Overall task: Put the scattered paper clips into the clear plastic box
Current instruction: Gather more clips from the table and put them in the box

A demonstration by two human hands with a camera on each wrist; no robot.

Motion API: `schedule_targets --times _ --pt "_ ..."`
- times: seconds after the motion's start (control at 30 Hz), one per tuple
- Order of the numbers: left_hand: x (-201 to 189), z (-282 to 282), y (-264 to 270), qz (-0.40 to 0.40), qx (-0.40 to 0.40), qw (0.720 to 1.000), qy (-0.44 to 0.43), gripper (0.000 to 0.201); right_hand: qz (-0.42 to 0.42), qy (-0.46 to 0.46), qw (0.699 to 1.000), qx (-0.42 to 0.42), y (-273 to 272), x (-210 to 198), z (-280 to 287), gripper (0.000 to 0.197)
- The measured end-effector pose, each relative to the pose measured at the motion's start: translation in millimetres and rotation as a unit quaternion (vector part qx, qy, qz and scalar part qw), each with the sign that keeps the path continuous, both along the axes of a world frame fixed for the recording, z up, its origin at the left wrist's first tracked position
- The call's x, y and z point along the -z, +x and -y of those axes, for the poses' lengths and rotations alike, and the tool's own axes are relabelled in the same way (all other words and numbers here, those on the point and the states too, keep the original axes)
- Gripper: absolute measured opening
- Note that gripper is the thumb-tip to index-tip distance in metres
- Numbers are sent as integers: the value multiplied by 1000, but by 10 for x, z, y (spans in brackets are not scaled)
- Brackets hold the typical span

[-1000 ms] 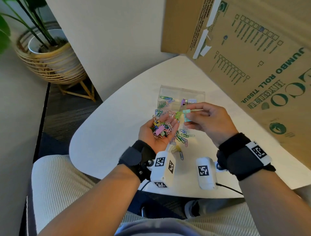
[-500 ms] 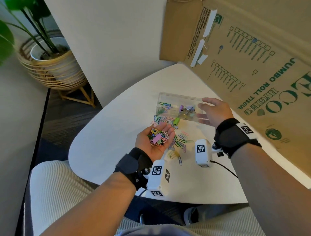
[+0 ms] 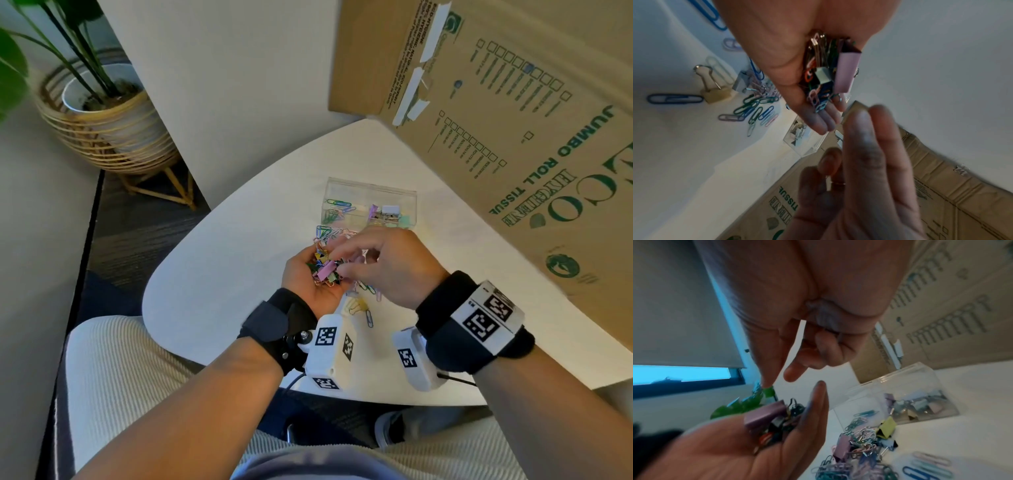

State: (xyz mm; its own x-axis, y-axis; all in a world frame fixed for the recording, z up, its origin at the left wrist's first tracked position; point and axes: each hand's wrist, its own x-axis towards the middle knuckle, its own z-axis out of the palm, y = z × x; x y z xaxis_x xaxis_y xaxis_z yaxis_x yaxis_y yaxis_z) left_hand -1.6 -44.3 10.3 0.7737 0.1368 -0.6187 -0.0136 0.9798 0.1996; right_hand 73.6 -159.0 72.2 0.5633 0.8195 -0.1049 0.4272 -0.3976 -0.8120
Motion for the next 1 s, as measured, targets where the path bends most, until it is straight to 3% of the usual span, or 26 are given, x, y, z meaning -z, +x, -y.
schedule_targets --times 0.13,0.3,0.6,0.87,1.0 --pt "-93 44 -26 15 -2 999 -31 36 110 -66 989 -72 -71 24 -70 33" --pt "-148 66 -46 28 -1 999 -43 36 144 -92 981 -88 -88 34 -89 21" --pt "-14 42 -6 24 -4 1000 -19 38 -24 42 998 41 -40 -45 -26 18" --pt "-42 68 14 18 -20 999 -17 33 -66 41 994 74 36 15 7 24" --pt "-5 60 2 22 -18 999 -16 51 -84 91 984 126 98 -5 13 18"
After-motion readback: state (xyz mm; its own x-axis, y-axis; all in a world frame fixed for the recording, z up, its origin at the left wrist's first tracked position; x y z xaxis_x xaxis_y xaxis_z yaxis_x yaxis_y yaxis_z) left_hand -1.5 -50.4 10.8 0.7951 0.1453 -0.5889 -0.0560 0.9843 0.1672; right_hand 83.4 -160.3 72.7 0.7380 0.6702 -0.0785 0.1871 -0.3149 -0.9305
